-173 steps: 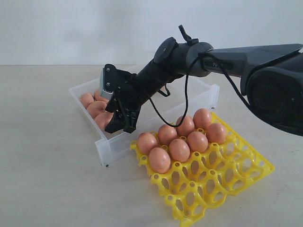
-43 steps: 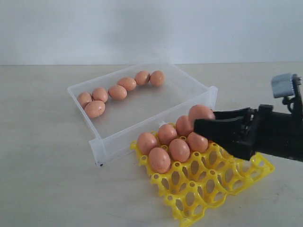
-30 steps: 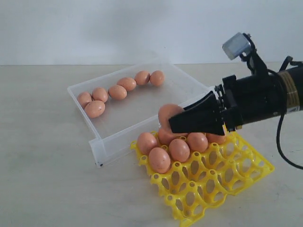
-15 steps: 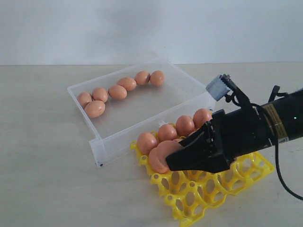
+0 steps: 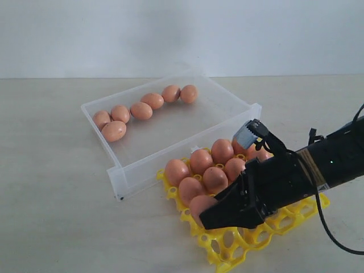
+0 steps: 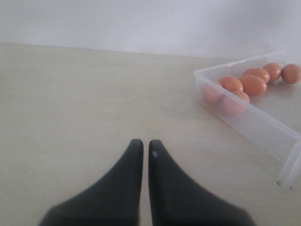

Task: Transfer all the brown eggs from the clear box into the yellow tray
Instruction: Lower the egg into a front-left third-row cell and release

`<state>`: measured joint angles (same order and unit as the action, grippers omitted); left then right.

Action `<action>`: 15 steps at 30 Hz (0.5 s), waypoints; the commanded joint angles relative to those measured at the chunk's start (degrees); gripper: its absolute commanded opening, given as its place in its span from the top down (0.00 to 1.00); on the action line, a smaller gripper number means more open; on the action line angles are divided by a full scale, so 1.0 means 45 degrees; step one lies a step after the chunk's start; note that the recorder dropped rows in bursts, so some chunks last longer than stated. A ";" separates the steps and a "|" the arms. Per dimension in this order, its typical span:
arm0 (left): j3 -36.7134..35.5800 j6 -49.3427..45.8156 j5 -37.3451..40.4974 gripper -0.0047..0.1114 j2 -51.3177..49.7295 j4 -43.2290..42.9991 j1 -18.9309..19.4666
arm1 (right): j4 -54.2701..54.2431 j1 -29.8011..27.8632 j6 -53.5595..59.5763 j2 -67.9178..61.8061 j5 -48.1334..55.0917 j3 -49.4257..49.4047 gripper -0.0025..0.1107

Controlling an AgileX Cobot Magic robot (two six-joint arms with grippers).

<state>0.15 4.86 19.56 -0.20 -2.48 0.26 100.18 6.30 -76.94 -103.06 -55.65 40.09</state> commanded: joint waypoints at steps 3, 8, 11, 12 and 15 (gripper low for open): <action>-0.0032 0.0014 -0.0051 0.92 0.0044 0.0033 0.0039 | -0.0696 0.0048 0.0678 -0.0230 0.0003 -0.0009 0.98; -0.0032 0.0014 -0.0051 0.92 0.0044 0.0033 0.0039 | -0.1416 0.0048 0.1238 -0.0230 0.0158 -0.0009 0.98; -0.0032 0.0014 -0.0051 0.92 0.0044 0.0033 0.0039 | -0.1414 0.0048 0.1238 -0.0230 0.0219 -0.0009 0.98; -0.0032 0.0014 -0.0051 0.92 0.0044 0.0033 0.0039 | -0.1473 0.0048 0.1238 -0.0230 0.0216 -0.0009 0.98; -0.0032 0.0014 -0.0051 0.92 0.0044 0.0033 0.0039 | -0.1647 0.0048 0.1238 -0.0482 0.0159 -0.0009 0.97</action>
<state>0.15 4.86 19.56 -0.20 -2.48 0.26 93.97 6.30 -72.05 -104.44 -54.60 40.09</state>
